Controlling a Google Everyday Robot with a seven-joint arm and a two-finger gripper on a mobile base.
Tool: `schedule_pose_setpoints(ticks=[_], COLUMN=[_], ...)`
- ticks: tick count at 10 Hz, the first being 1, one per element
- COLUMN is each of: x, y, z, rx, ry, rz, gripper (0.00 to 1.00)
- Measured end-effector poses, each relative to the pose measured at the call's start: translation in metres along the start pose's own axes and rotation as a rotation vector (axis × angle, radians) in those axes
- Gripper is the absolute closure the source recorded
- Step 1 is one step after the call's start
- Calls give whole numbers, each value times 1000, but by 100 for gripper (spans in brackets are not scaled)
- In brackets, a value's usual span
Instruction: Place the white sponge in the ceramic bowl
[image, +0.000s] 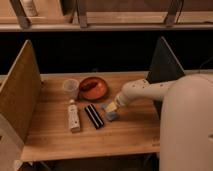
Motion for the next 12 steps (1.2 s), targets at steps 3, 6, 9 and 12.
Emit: schedule_pose_setpoints(ticks=[3, 6, 9, 12], x=[5, 10, 6, -4], y=[-1, 13, 24, 26], z=[-14, -5, 17, 30], rx=[27, 5, -25, -37], ry=[-5, 2, 16, 26], rz=[-17, -19, -26, -48], gripper=[20, 20, 20, 20])
